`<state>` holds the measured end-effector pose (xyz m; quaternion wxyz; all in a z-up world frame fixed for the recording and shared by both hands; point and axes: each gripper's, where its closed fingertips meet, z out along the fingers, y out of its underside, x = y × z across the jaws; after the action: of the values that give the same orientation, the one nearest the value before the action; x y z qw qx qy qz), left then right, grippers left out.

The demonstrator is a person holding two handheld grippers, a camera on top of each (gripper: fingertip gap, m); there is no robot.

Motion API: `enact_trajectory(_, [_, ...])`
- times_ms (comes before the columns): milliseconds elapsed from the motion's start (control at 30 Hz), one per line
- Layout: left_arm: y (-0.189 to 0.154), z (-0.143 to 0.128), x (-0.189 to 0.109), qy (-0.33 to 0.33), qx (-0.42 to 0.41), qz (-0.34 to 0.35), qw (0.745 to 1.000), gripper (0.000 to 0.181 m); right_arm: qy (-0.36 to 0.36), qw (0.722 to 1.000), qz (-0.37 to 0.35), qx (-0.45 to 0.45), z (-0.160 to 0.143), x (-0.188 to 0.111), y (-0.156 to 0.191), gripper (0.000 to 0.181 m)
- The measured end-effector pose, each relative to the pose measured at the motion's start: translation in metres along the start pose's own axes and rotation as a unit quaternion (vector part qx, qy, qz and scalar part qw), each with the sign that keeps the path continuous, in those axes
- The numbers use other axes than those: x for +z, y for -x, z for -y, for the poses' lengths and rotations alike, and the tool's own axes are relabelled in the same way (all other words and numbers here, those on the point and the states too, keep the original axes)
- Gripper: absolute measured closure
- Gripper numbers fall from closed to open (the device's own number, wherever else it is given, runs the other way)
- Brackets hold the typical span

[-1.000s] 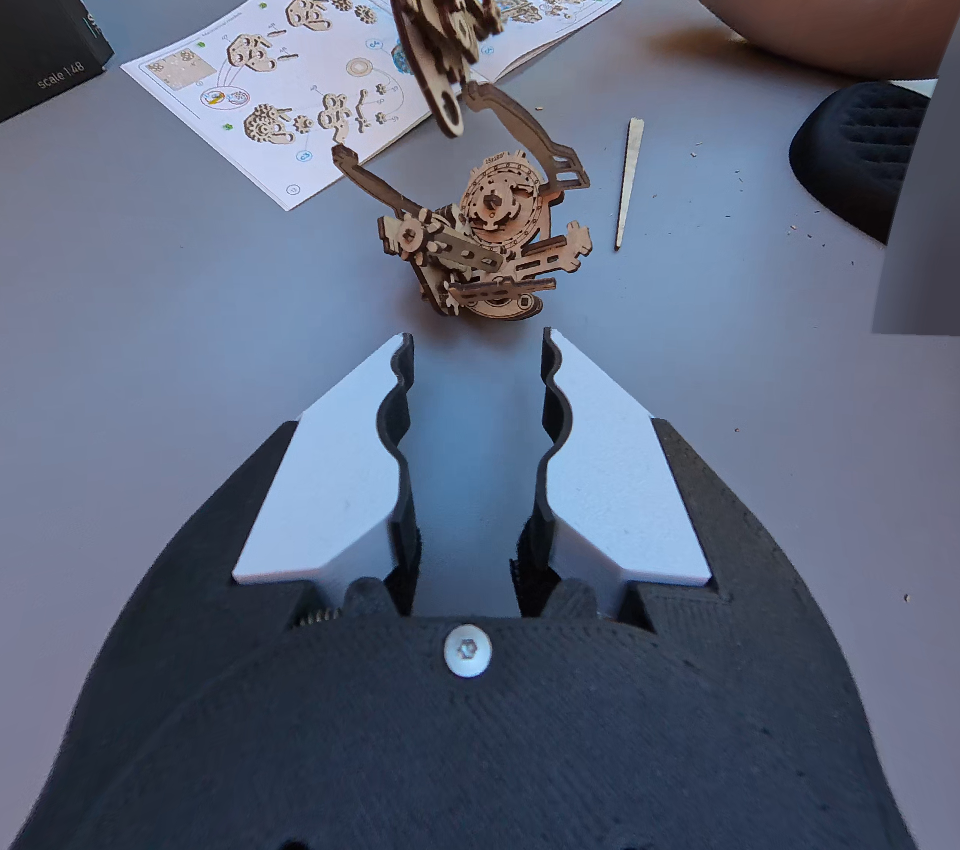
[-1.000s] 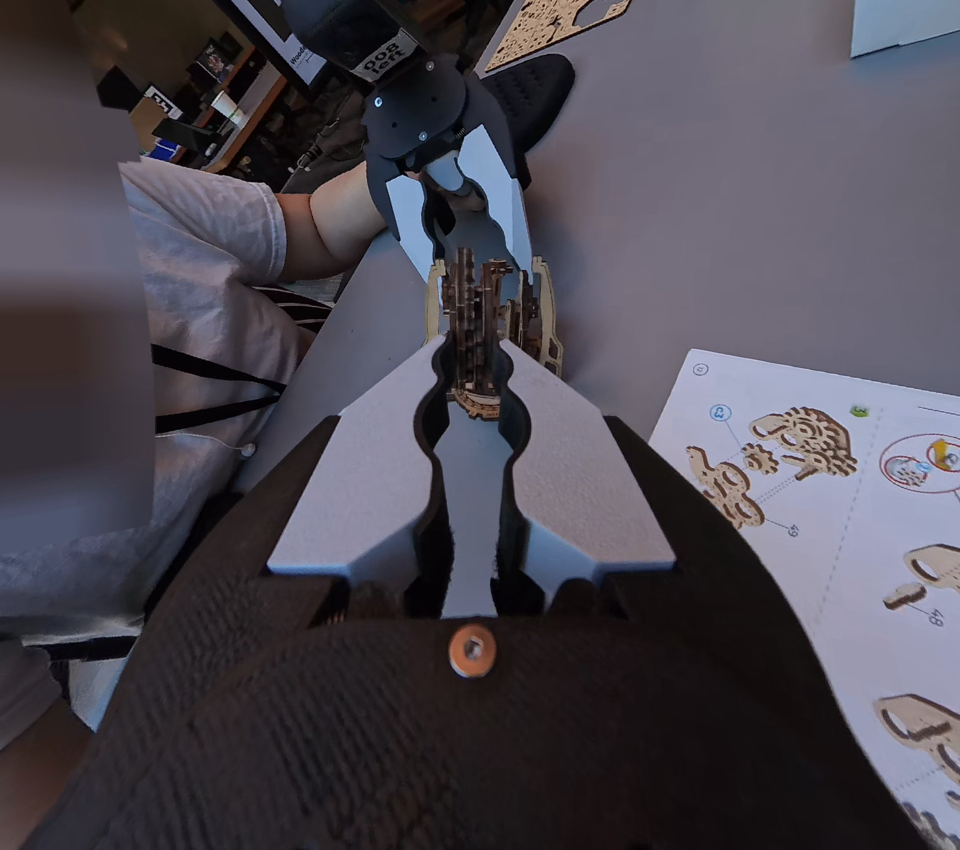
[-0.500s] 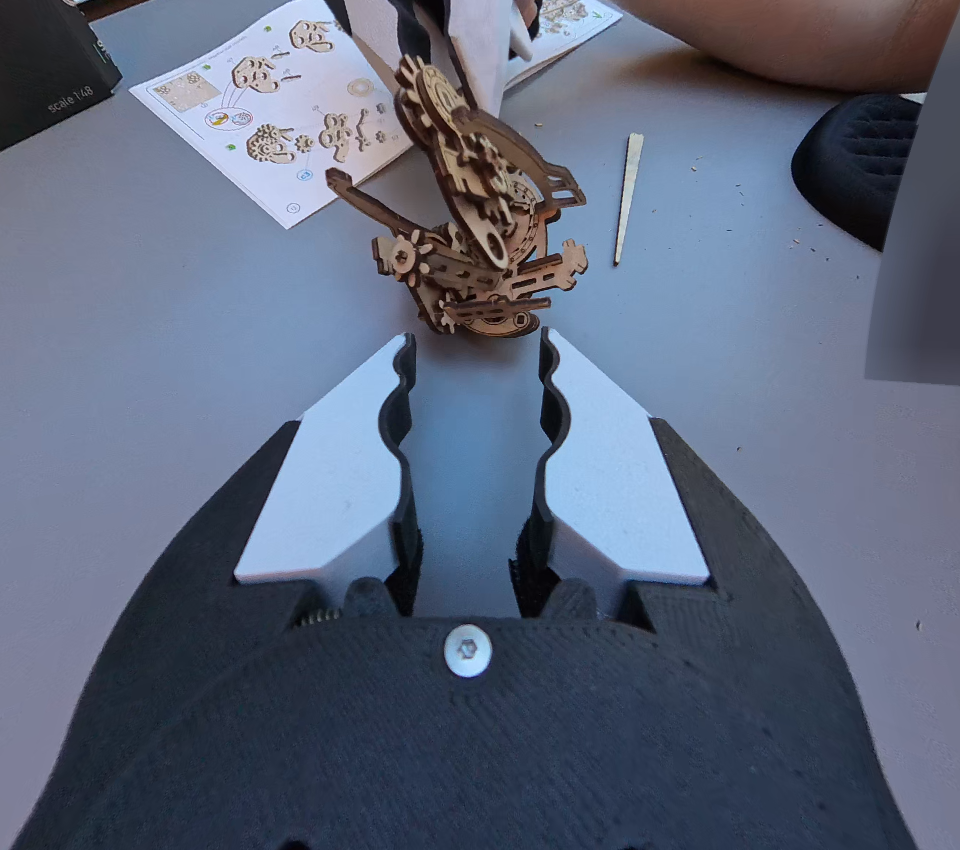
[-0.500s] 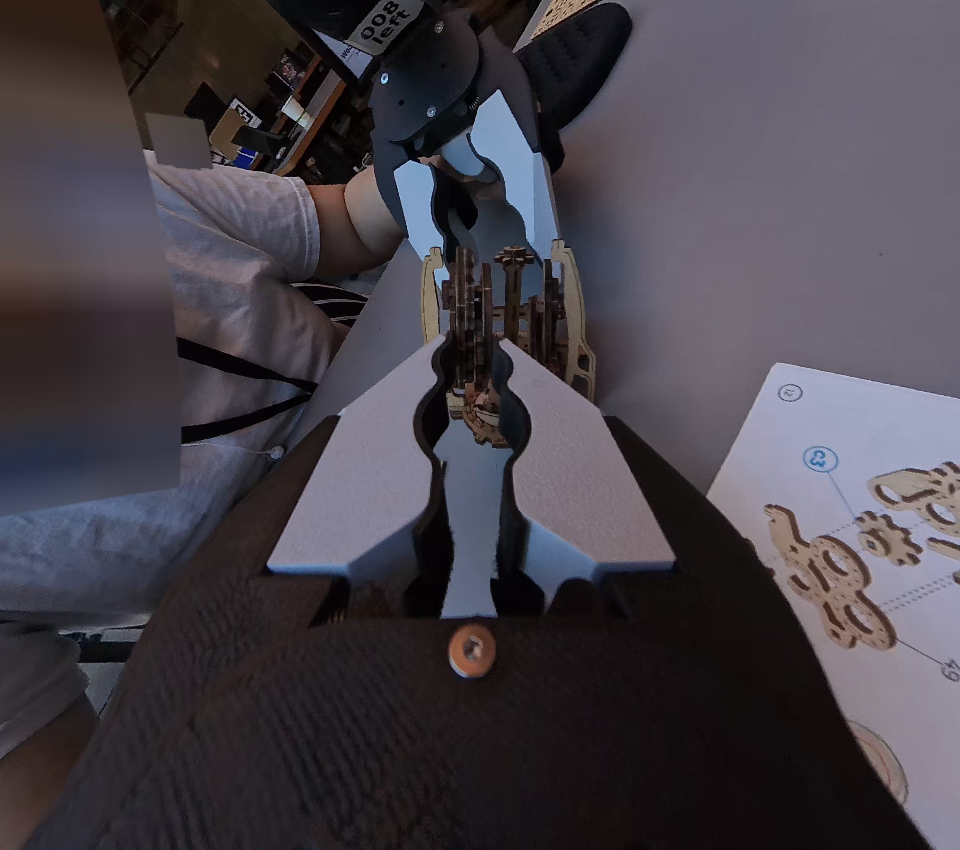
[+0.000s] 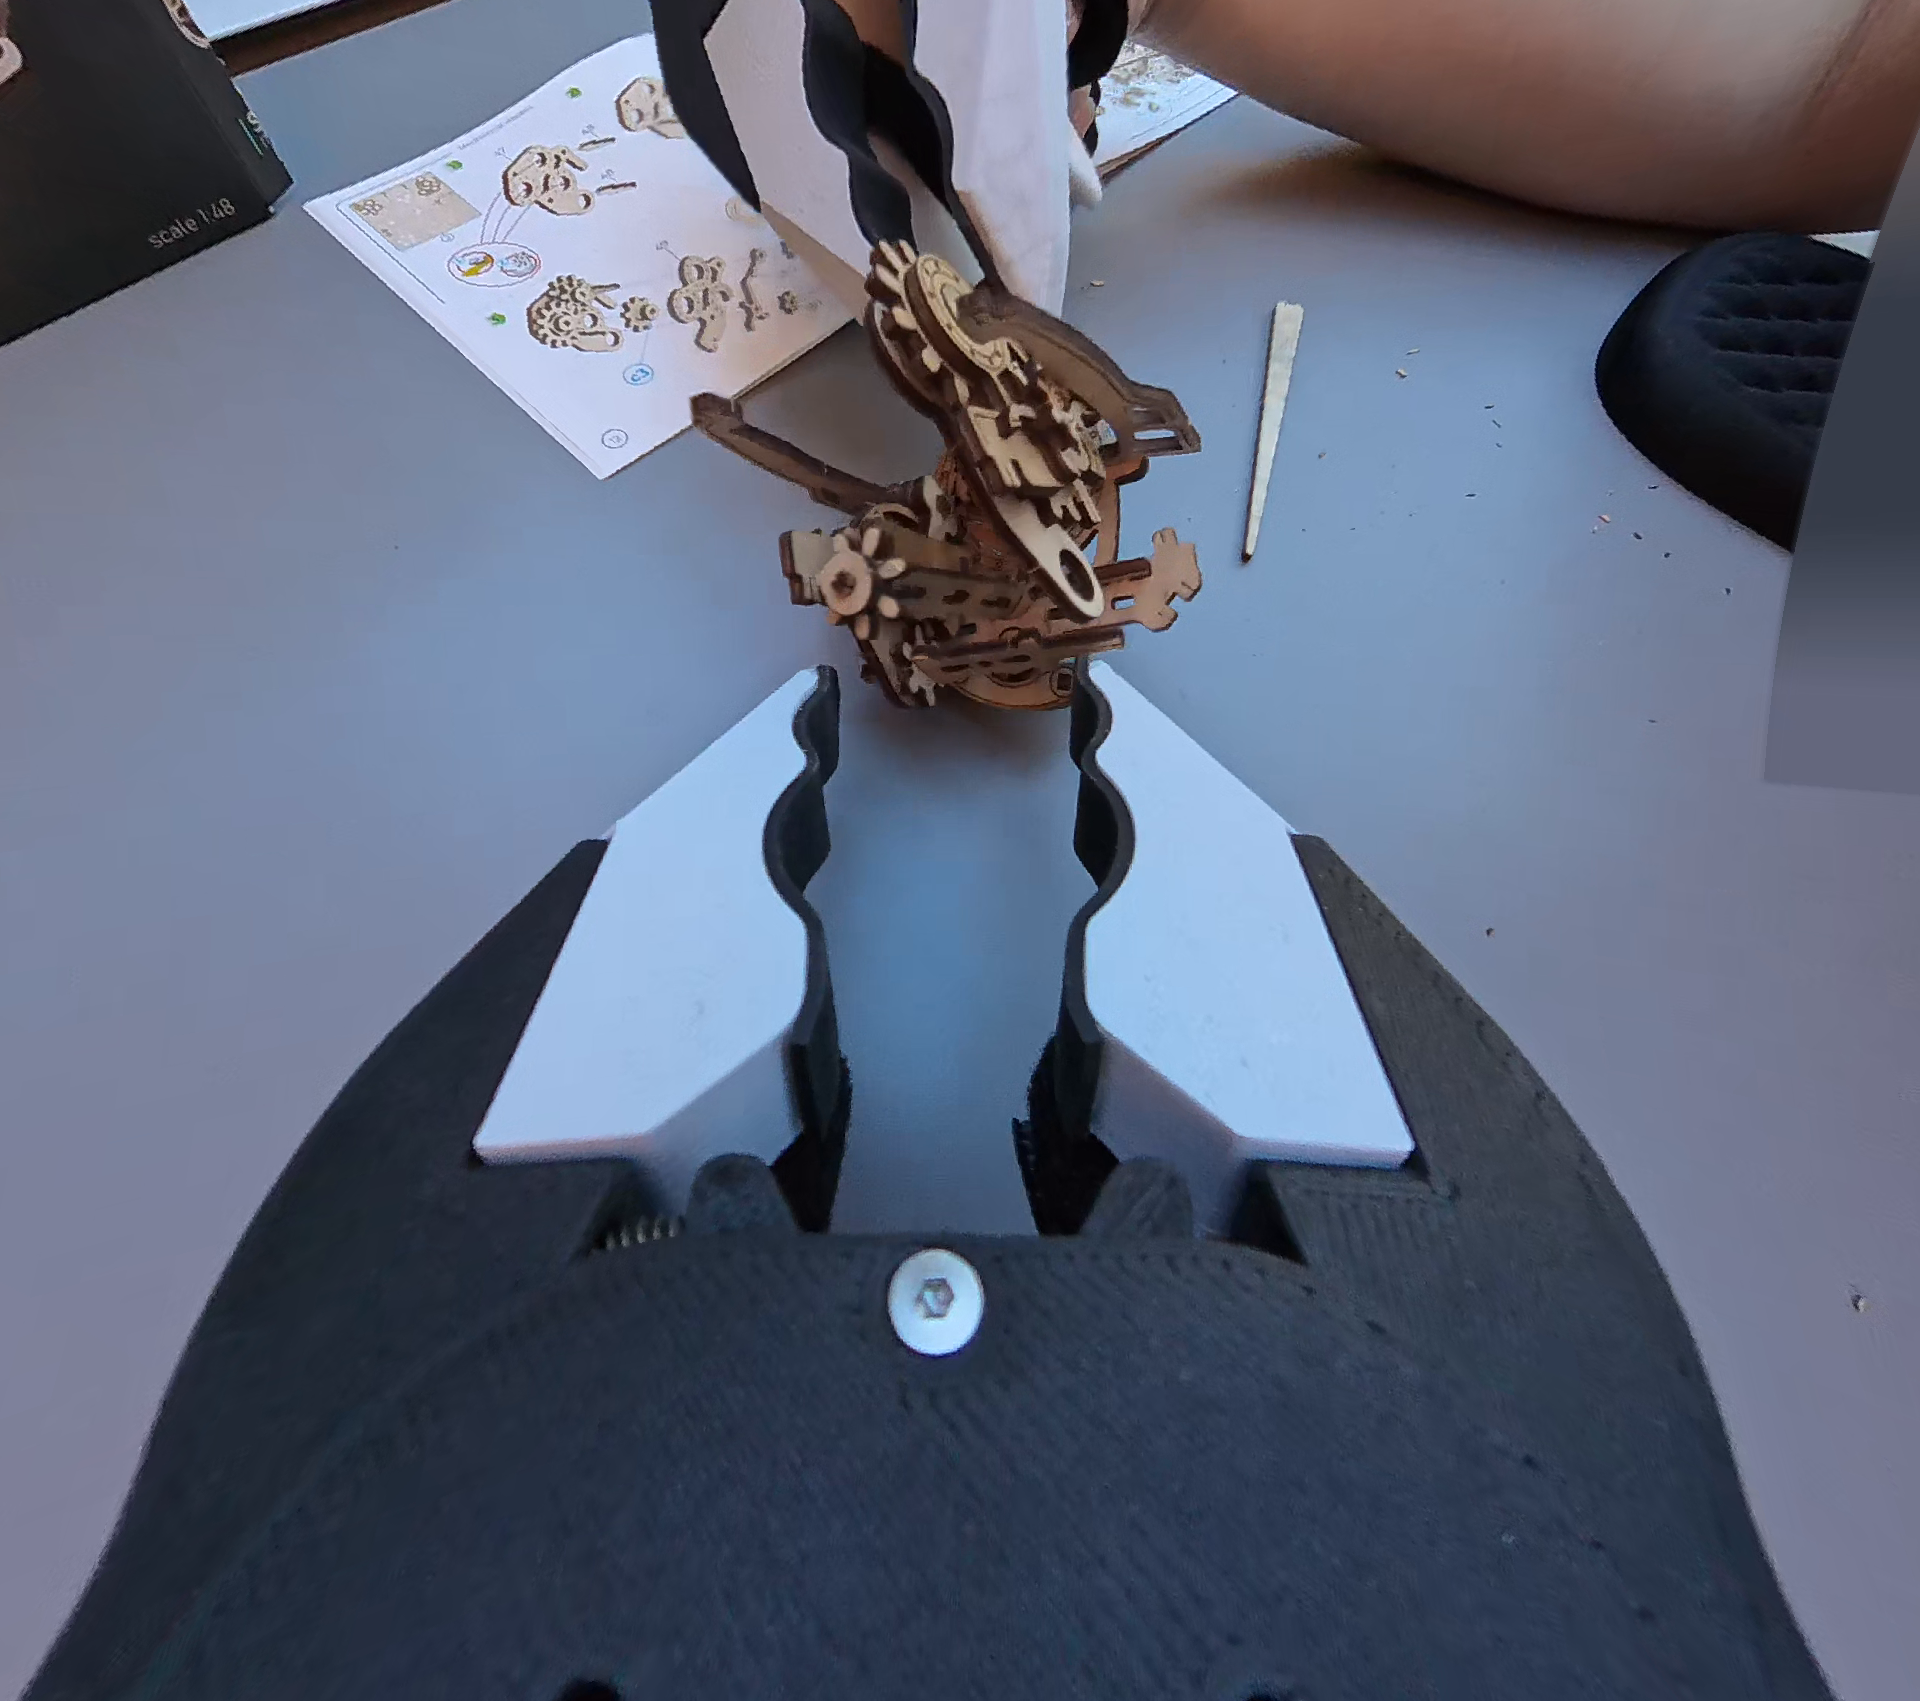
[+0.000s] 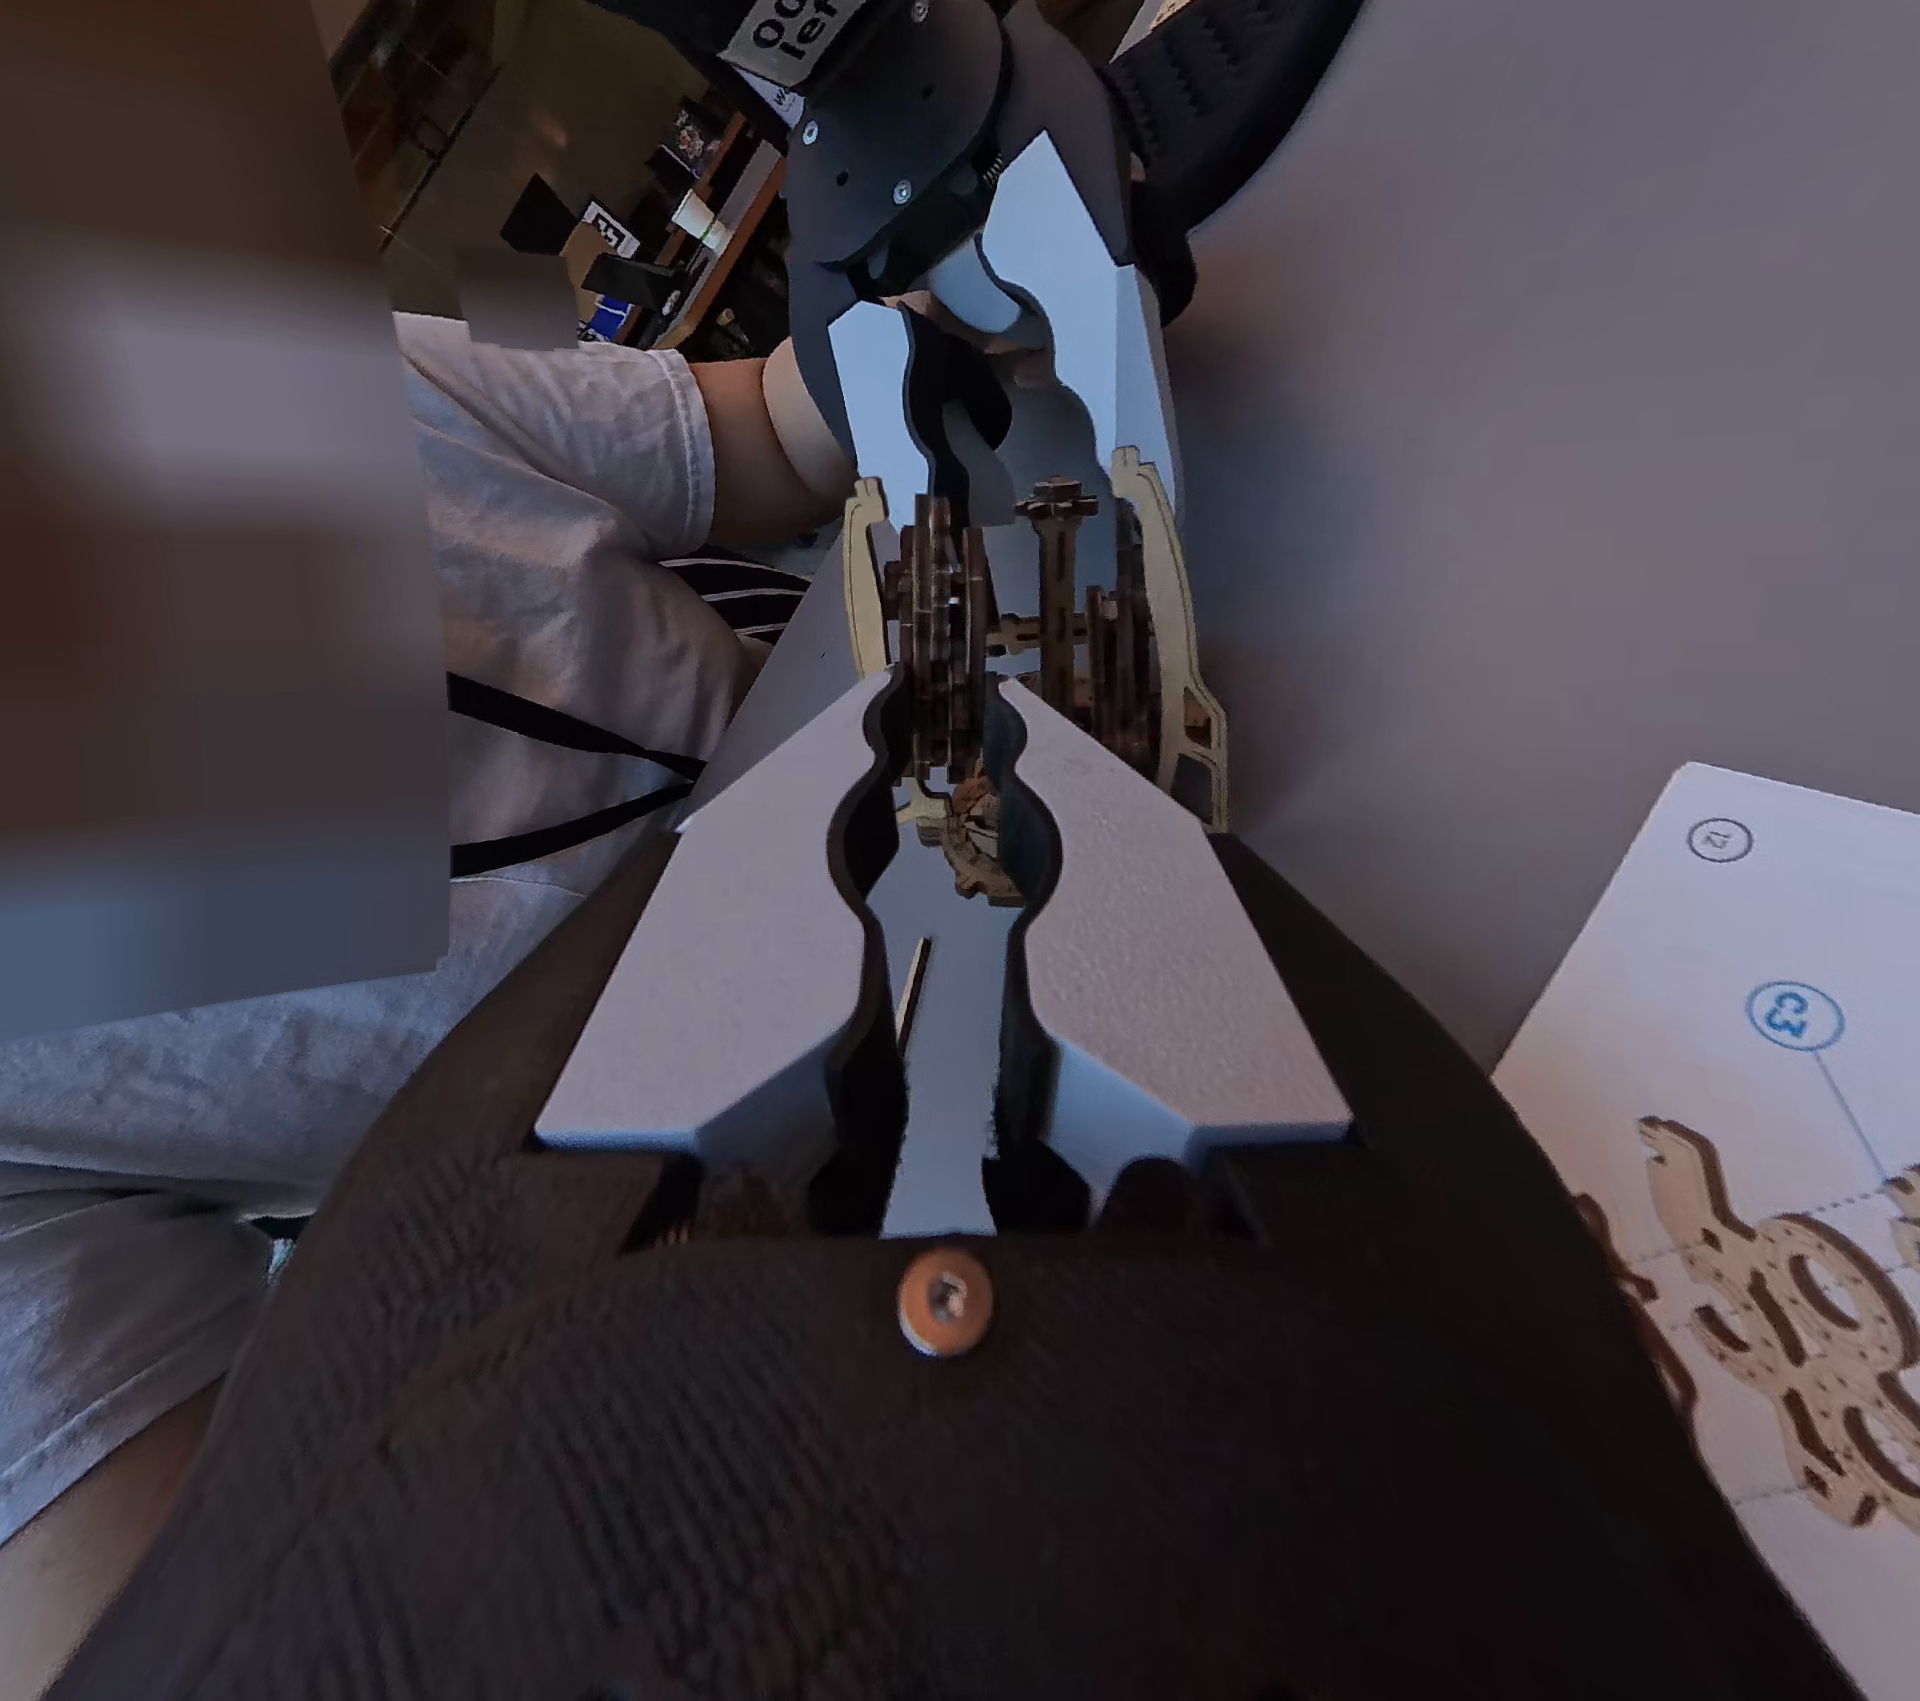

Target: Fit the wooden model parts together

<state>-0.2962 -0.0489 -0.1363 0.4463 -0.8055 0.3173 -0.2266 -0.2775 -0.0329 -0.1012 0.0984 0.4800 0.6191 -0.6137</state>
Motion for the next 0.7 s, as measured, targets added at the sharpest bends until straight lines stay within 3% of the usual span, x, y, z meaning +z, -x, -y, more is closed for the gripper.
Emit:
enact_trajectory(367, [0.0018, 0.0011, 0.0007, -0.002, -0.006, 0.001, 1.0, 0.137, 0.009, 0.999, 0.045, 0.016, -0.0008, 0.0026, 0.0052, 0.171])
enact_trajectory(700, [0.0024, 0.0007, 0.0009, 0.0, -0.011, -0.001, 1.0, 0.137, 0.025, 0.999, 0.024, 0.012, -0.0029, 0.0079, -0.0018, 0.171])
